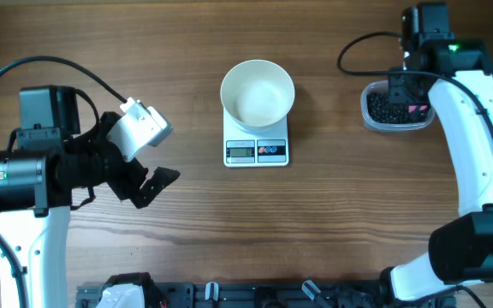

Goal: Scoop item into bowl and weigh 150g on scale
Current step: 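Move the pink scoop with the right gripper over the bean tub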

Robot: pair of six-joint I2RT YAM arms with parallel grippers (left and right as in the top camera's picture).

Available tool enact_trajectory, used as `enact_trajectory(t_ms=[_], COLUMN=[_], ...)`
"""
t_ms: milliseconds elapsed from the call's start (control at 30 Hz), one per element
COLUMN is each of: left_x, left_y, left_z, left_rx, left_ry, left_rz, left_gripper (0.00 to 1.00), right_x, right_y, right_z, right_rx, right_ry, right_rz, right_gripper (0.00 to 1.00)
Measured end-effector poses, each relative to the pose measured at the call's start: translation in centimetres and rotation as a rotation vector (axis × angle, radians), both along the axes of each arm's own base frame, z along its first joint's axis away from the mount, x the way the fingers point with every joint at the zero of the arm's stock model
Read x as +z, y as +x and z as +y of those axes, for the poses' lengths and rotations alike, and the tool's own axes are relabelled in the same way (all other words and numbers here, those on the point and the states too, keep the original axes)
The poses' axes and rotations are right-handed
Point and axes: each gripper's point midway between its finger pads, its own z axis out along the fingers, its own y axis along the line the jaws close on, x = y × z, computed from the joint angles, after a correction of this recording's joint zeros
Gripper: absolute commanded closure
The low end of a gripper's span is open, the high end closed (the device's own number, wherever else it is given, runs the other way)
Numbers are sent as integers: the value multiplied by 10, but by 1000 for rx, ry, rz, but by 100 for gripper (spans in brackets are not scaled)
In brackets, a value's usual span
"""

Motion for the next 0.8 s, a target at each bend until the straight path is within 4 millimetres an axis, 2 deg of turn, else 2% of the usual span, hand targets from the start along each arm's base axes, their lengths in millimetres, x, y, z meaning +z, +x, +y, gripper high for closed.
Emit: enact_trajectory(t_ms=[200, 333, 467, 633, 800], left_x=[0, 0, 0, 0, 0], left_y=[0, 0, 0, 0, 0], left_z=[0, 0, 0, 0, 0], left_rx=[0, 0, 0, 0, 0], left_ry=[0, 0, 0, 0, 0], left_rz=[0, 0, 1, 1, 0], left_gripper=[0, 0, 0, 0, 0], right_x=[-1, 1, 1, -17, -17], right_y=[-5, 4, 23, 23, 29], right_z=[-16, -15, -15, -11, -6], right_rx=[-14, 98, 170, 249, 294], right_ry=[2, -25, -58, -59, -46], right_rz=[22, 22, -32, 2, -16], right_gripper=[96, 96, 96, 96, 96])
